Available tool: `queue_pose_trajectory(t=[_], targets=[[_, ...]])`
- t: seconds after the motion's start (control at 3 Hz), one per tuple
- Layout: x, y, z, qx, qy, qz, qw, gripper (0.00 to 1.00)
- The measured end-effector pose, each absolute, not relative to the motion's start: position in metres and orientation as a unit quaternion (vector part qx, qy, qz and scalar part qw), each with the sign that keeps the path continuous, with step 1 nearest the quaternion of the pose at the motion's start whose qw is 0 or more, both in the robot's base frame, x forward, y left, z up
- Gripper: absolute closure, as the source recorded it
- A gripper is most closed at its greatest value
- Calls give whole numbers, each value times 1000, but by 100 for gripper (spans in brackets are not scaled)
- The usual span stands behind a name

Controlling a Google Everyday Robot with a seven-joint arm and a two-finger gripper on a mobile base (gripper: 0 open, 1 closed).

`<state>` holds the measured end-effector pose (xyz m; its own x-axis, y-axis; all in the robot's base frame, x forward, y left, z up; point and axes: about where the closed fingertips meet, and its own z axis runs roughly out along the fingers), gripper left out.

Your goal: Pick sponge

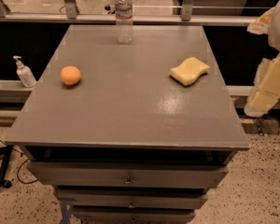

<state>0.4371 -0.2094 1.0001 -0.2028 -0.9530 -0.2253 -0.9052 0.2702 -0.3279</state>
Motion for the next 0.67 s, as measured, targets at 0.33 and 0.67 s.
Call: queue_pose_trajectory(t=[0.33, 0.67], targets=[[437, -209, 1000, -601, 773, -62, 194, 0], [444, -210, 996, -600, 771, -61, 204, 0]])
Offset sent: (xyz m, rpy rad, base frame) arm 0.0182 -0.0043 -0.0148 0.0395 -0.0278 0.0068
